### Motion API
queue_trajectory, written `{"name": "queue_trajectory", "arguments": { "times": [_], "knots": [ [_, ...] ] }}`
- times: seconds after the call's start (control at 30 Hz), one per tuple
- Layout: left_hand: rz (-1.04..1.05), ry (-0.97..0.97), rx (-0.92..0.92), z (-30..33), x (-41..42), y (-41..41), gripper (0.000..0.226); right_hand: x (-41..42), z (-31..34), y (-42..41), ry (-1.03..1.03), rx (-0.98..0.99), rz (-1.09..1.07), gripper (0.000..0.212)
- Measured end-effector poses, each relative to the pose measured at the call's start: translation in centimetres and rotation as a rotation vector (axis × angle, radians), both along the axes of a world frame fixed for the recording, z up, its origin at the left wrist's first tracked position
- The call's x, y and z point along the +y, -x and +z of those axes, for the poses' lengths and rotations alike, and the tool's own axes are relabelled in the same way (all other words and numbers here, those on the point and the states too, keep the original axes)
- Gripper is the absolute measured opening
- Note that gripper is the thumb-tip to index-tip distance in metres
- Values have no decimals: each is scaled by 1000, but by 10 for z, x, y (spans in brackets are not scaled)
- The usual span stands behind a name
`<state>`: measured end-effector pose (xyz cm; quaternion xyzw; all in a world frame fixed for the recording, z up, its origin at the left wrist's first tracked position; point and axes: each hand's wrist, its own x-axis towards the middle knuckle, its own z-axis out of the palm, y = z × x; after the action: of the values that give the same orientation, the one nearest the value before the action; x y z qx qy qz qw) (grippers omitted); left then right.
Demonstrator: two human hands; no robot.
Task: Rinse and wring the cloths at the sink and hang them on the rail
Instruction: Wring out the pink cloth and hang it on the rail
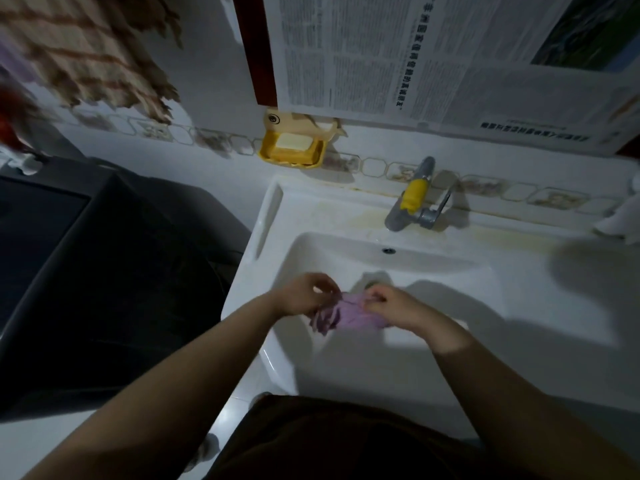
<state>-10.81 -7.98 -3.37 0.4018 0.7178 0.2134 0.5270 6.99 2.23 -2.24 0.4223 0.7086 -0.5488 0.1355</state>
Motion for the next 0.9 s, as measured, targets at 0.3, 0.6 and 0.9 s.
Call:
{"name": "queue_trajectory", "arguments": {
  "times": [0.3,0.6,0.9],
  "knots": [
    [41,-312,-159,52,-20,59,34,-23,61,61,-390,346,-129,30],
    [349,-453,-727,112,-89,162,34,-94,116,177,-609,536,-115,22],
    [82,-395,-399,164,-185,309,37,-148,161,297,-392,775,-425,33]
  ]
}}
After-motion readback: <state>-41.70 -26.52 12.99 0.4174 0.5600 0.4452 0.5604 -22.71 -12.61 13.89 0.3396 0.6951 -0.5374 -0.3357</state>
